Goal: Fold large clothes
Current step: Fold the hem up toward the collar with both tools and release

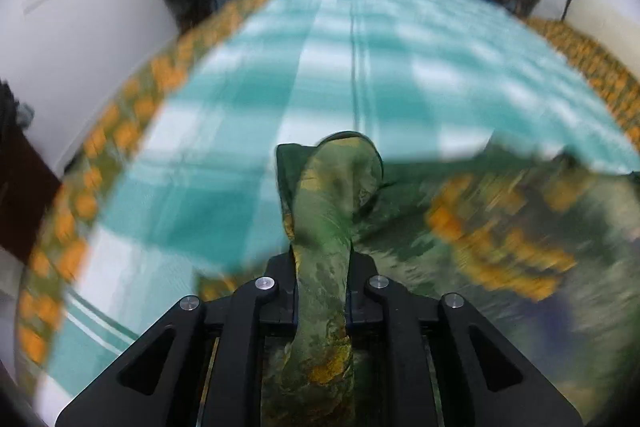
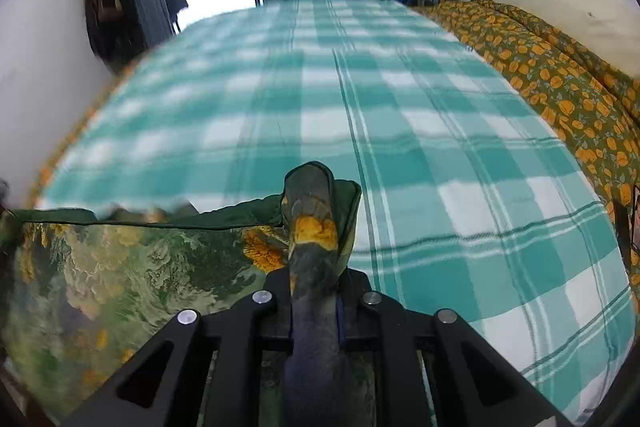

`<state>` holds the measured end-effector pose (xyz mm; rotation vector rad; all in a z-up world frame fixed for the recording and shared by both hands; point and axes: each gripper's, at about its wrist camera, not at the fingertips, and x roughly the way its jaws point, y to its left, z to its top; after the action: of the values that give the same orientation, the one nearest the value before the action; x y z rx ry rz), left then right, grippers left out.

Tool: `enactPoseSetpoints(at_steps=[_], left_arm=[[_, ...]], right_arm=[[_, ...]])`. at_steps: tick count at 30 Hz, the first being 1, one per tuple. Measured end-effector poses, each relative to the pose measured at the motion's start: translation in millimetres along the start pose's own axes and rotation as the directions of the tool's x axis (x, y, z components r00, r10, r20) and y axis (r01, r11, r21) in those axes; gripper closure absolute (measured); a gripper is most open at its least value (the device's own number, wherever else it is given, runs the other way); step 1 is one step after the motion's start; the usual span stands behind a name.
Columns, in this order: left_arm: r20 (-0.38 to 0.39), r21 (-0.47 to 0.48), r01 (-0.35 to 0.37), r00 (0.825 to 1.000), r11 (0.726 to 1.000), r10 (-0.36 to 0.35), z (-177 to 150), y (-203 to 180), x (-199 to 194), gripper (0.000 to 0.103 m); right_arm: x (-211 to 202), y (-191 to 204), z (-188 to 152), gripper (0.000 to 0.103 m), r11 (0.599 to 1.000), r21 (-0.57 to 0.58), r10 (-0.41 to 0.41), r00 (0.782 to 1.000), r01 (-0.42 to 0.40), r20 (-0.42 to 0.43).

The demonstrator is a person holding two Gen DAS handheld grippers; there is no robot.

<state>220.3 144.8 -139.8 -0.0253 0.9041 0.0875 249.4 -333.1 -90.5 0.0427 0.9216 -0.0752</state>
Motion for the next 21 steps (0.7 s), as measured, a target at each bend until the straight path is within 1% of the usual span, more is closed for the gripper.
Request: enactPoseSetpoints(at_steps=[2, 3, 6, 10, 21], left_arm=[[0.021, -0.029, 0.019, 1.000, 0.999, -0.018, -18, 5, 9, 0.086], [0.048, -0.051, 0.029, 0.999, 0.998, -0.027, -21, 8, 9, 0.084], [0.041, -0.061, 0.050, 0.998, 0.997, -0.048, -18, 11, 11, 0.083], [0.046, -0.080, 0.072, 0.997, 0.994, -0.068, -20, 13, 15, 0.082], [0.050, -0.077, 0.066, 0.997, 0.995, -0.063, -20, 12, 17, 0.081]], right_arm=[[25, 0, -24, 0.090, 1.000, 0.005, 0.001, 0.999, -0.001, -0.033], [35, 0, -36, 0.090, 1.000, 0.013, 0.005, 1.000, -0.005, -0.029], [43, -3, -53, 0.090, 0.999, 0.045, 0.005, 1.000, -0.006, 0.023], [43, -3, -57, 0.089, 0.998, 0.059, 0.008, 0.999, -0.011, 0.044], [45, -8, -58, 0.087, 0.995, 0.086, 0.045, 0.997, -0.050, 0.068]])
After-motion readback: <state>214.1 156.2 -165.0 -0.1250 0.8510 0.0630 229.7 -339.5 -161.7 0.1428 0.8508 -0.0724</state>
